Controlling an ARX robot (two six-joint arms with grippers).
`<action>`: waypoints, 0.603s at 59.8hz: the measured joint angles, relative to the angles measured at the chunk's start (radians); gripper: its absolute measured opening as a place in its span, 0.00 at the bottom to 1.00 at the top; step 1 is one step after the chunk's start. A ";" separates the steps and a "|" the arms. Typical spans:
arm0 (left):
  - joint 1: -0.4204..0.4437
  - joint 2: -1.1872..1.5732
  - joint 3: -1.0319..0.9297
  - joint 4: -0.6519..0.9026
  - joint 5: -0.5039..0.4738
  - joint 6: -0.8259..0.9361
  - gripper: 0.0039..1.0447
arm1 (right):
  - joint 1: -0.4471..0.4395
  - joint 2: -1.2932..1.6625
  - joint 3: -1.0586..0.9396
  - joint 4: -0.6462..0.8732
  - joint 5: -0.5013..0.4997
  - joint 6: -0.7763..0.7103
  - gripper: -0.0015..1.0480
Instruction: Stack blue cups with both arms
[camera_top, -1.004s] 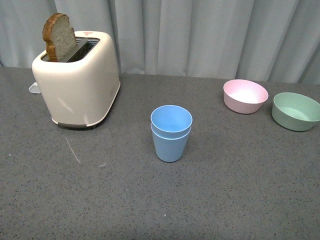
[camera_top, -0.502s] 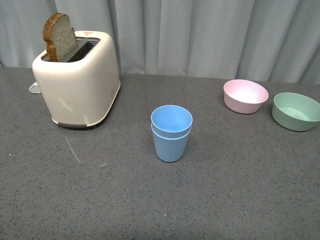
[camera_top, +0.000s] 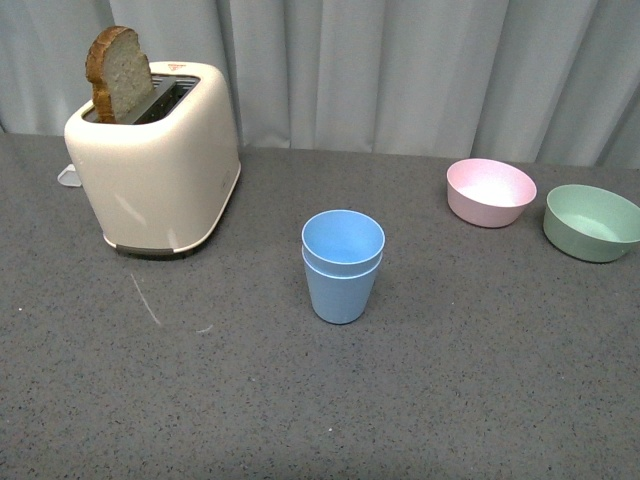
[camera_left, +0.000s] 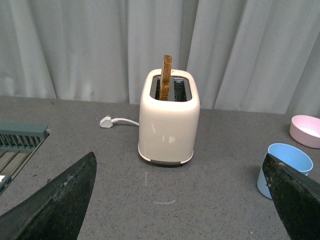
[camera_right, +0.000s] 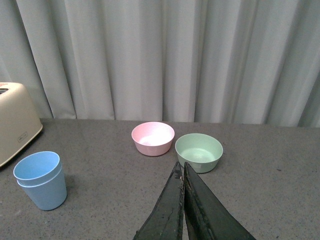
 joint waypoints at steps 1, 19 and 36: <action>0.000 0.000 0.000 0.000 0.000 0.000 0.94 | 0.000 0.000 0.000 0.000 0.000 0.000 0.01; 0.000 0.000 0.000 0.000 0.000 0.000 0.94 | 0.000 -0.001 0.000 0.000 0.000 -0.001 0.47; 0.000 0.000 0.000 0.000 0.000 0.000 0.94 | 0.000 -0.001 0.000 0.000 0.000 -0.001 0.90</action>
